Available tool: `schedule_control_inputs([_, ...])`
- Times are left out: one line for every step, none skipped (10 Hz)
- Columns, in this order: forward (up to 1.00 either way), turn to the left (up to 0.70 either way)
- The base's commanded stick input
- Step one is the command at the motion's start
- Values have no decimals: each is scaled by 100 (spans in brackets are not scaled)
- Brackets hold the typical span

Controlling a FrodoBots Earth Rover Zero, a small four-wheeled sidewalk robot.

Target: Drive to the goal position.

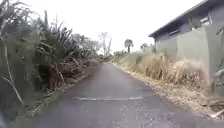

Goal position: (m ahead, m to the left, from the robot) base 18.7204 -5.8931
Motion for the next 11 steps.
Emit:
schedule_control_inputs([100,0])
schedule_control_inputs([100,0])
schedule_control_inputs([100,0])
schedule_control_inputs([100,0])
schedule_control_inputs([100,0])
schedule_control_inputs([100,0])
schedule_control_inputs([100,0])
schedule_control_inputs([100,0])
schedule_control_inputs([100,0])
schedule_control_inputs([100,0])
schedule_control_inputs([100,0])
